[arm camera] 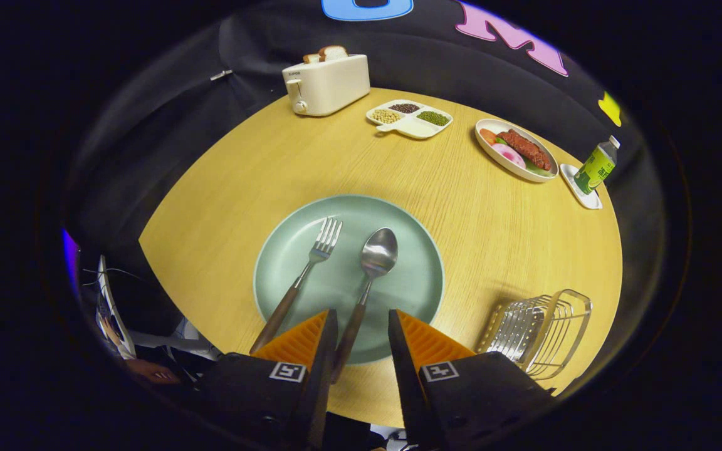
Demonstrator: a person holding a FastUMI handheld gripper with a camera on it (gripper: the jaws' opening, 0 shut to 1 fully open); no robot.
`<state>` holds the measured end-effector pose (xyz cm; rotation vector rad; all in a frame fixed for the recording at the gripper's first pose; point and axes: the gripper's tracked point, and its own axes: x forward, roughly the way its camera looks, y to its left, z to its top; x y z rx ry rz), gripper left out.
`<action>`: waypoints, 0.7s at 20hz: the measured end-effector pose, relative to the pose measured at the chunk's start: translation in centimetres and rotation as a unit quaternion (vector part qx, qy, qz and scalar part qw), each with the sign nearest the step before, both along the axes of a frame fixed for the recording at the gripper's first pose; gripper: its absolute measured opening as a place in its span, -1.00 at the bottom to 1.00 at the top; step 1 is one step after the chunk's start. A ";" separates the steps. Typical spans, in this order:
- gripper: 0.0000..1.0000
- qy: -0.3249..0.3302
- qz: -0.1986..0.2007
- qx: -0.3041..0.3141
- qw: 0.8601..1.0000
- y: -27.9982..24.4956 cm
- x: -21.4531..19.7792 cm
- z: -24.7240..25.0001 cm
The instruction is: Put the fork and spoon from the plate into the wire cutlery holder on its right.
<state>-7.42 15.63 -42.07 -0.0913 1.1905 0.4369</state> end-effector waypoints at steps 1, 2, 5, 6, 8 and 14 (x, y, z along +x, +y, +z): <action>0.03 0.009 -0.003 -0.003 1.000 0.3 0.0 -0.7; 0.05 0.016 -0.006 -0.008 1.000 0.6 0.1 -1.3; 0.09 0.039 -0.008 -0.029 0.999 1.0 -0.2 -3.2; 0.09 0.043 -0.011 -0.036 0.998 1.0 -0.2 -3.8; -0.23 0.047 -0.032 -0.040 0.998 0.8 -0.1 -4.5; -0.79 0.029 -0.026 -0.047 0.998 -0.3 0.7 -4.0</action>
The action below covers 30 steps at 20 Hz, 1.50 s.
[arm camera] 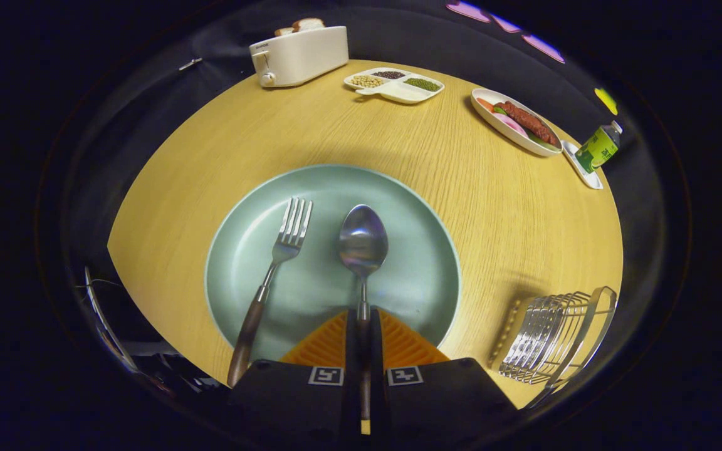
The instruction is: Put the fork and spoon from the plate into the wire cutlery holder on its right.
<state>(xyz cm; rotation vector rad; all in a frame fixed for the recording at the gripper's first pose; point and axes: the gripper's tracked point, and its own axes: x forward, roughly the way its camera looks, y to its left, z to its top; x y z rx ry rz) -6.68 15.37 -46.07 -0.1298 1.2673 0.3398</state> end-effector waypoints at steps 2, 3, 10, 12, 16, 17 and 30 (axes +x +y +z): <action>-0.79 -0.006 -0.002 0.020 1.000 0.1 -0.1 1.2; -0.79 -0.012 0.001 0.030 0.999 0.0 -0.1 2.2; -0.79 -0.034 0.020 0.043 0.998 -1.9 0.1 5.3; -0.79 -0.029 0.027 0.040 0.998 -2.0 -0.3 4.9; -0.80 -0.039 0.040 0.042 0.998 -1.8 -0.1 6.1; -0.79 -0.045 0.047 0.042 0.997 -1.8 0.2 6.7; -0.80 -0.077 0.064 0.064 0.993 -6.3 1.3 14.0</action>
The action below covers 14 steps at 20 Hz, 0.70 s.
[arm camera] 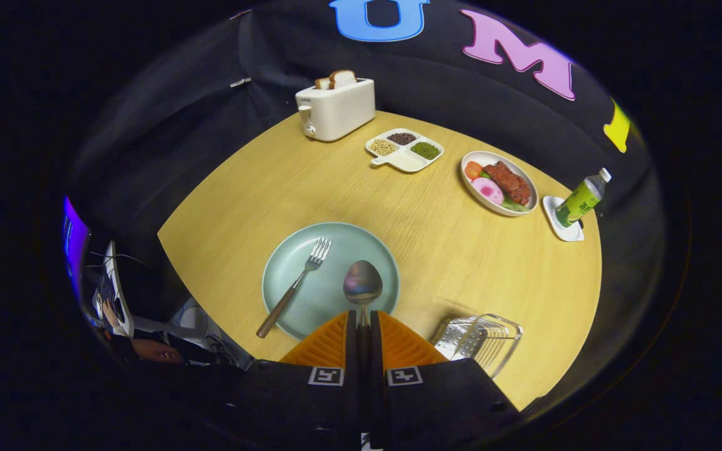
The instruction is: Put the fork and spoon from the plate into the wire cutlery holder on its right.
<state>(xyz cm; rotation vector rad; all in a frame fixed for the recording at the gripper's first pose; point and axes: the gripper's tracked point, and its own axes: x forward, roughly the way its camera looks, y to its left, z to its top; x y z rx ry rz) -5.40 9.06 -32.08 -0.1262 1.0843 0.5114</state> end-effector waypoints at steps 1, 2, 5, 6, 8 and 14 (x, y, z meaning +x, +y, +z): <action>-0.80 -0.004 -0.008 0.002 1.000 -1.4 0.0 1.0; -0.80 -0.007 -0.018 0.002 1.000 -3.1 0.0 1.9; -0.79 -0.005 -0.036 -0.010 0.999 -8.1 -0.5 3.5; -0.80 -0.001 -0.038 -0.017 0.999 -9.5 -1.0 3.8; -0.80 0.012 -0.039 -0.034 0.999 -11.9 -1.9 3.6; -0.80 0.068 -0.030 -0.071 0.995 -13.9 -3.0 -1.2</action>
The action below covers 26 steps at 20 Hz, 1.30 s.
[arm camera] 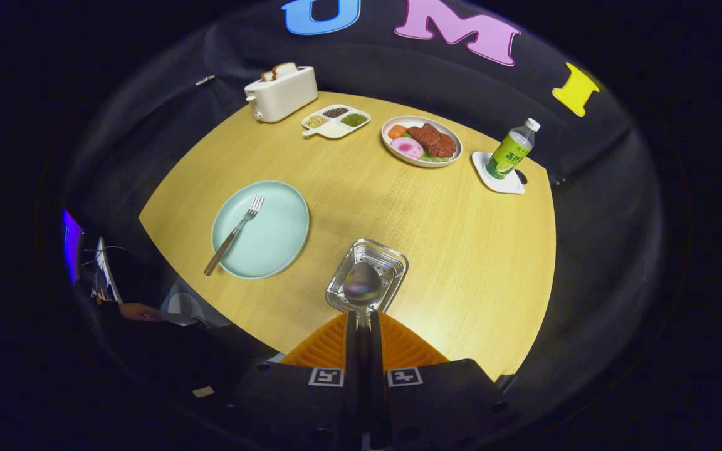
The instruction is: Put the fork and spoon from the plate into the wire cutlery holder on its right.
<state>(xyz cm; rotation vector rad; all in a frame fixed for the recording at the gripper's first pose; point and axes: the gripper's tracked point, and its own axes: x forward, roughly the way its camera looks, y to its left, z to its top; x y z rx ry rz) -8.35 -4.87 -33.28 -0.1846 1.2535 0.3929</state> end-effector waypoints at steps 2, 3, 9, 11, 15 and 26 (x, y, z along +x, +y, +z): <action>-0.80 0.024 0.002 -0.012 1.000 0.3 -0.1 -2.5; -0.79 0.030 0.000 -0.019 0.999 0.4 0.0 -3.6; -0.74 0.020 -0.037 -0.015 0.999 0.7 1.7 -4.5; -0.56 0.018 -0.047 -0.003 0.999 1.1 1.8 -4.1; 0.34 -0.045 -0.063 0.005 0.997 1.4 3.5 -0.7; 0.30 -0.011 -0.011 0.131 0.991 20.0 1.0 1.1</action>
